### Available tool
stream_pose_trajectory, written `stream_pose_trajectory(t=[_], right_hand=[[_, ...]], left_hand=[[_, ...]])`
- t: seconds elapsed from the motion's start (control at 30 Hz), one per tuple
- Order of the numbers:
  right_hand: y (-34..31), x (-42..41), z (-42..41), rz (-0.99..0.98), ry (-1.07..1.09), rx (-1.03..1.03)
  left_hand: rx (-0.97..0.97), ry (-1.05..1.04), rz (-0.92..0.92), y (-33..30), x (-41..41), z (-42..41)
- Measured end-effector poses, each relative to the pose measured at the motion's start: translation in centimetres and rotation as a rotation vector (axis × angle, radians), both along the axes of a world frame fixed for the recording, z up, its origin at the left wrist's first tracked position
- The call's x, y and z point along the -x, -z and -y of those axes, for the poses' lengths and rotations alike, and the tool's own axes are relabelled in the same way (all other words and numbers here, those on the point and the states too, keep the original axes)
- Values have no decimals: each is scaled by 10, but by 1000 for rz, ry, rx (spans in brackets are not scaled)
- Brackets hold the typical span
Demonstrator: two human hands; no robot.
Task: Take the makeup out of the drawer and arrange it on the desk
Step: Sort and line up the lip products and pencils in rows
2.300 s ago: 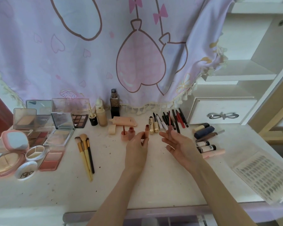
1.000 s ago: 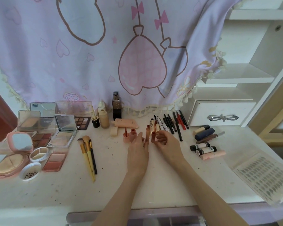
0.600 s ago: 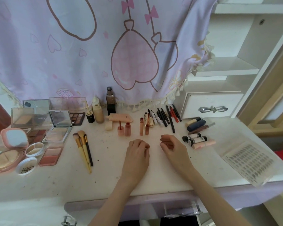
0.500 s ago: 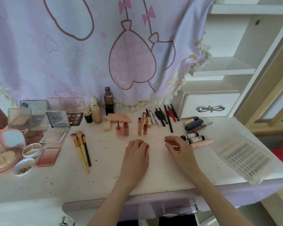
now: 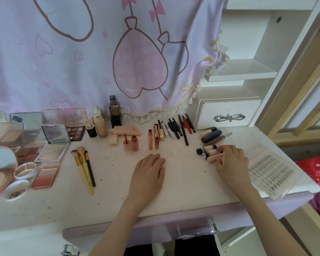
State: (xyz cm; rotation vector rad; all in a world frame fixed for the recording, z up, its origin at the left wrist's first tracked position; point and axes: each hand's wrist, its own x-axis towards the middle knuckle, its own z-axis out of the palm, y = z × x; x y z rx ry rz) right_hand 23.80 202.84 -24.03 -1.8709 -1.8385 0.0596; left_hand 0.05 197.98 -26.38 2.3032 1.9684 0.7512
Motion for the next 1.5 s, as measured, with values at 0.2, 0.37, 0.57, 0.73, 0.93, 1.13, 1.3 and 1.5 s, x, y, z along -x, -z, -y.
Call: stream_pose_trajectory(t=[0.2,0.37,0.57,0.73,0.93,1.13,1.3,1.5], right_hand=[[7,-8,-6,177,-17,53],[3,-10,-3,256,-118,57],[-11,10,14,-39,-344,32],[-21,62,30,-526,-538,390],[-17,94,25,-1095,-511,610],[-8,108,28,-1241,-532,504],[3,108,36,-1071,-580,294],[4,106,36,-1253,-528,283]], left_hand=[[3,-6,27,0,0,-1],[8,-6,49,-1,0,-1],[26,29,129,-1,2,3],[99,183,413,-9,-2,8],[-114,135,592,-16,6,17],[2,-66,696,-17,13,10],[17,-160,837,-13,12,7],[65,110,828,-14,17,15]])
